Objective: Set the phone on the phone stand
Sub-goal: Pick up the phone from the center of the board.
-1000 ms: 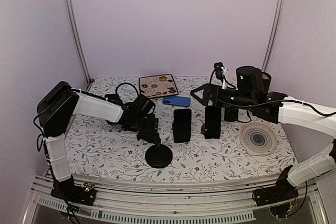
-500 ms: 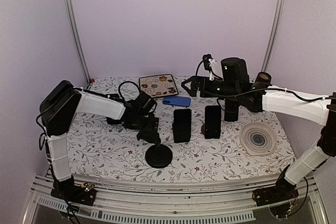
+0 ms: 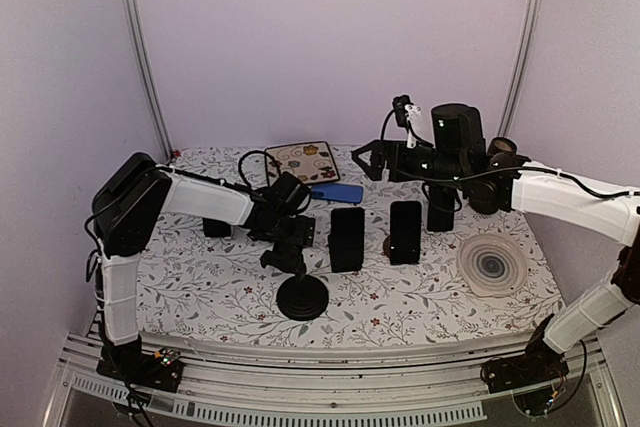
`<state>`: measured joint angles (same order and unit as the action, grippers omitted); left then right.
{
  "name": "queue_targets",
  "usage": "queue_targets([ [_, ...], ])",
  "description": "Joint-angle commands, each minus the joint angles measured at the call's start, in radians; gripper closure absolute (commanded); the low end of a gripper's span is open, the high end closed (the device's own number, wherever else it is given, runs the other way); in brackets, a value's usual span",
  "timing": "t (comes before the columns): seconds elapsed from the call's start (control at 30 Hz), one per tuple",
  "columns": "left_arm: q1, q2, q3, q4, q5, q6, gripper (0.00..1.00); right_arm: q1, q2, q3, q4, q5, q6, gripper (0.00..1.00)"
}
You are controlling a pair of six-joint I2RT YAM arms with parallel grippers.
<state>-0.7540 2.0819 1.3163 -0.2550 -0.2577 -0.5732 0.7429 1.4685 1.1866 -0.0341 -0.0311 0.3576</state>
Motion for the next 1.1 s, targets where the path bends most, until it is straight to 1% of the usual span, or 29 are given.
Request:
queue_targets([
  [0.0,-0.021,0.033,-0.085,-0.037,0.051,0.014,0.07,-0.006,-0.066,-0.076,0.034,0.029,0.079,0.0],
  [0.13,-0.006,0.011,-0.135,-0.044,0.025,0.032,0.07,-0.007,-0.056,-0.071,0.039,-0.015,0.142,0.0],
  [0.33,-0.004,-0.037,-0.206,0.005,0.038,0.082,0.11,-0.006,-0.051,-0.067,0.037,-0.088,0.153,0.01],
  [0.47,-0.005,-0.022,-0.194,0.014,0.065,0.094,0.13,-0.007,-0.07,-0.084,0.016,-0.107,0.15,0.01],
  [0.53,-0.008,-0.003,-0.182,0.018,0.063,0.099,0.12,-0.006,-0.083,-0.099,0.014,-0.116,0.15,0.01],
  [0.7,-0.007,0.031,-0.135,-0.019,0.069,0.116,0.13,-0.007,-0.091,-0.094,-0.016,-0.089,0.127,0.0],
  [0.9,-0.003,0.04,-0.121,-0.024,0.07,0.149,0.2,-0.006,-0.081,-0.079,-0.004,-0.085,0.116,0.0],
  [0.97,-0.002,0.047,-0.114,-0.027,0.072,0.158,0.25,-0.006,-0.087,-0.088,0.007,-0.078,0.123,0.0],
  [1.0,-0.002,0.046,-0.112,-0.025,0.069,0.16,0.31,-0.007,-0.086,-0.09,0.007,-0.076,0.128,0.0],
  [1.07,-0.001,0.037,-0.119,-0.014,0.064,0.161,0.35,-0.006,-0.083,-0.09,0.006,-0.078,0.135,0.01],
])
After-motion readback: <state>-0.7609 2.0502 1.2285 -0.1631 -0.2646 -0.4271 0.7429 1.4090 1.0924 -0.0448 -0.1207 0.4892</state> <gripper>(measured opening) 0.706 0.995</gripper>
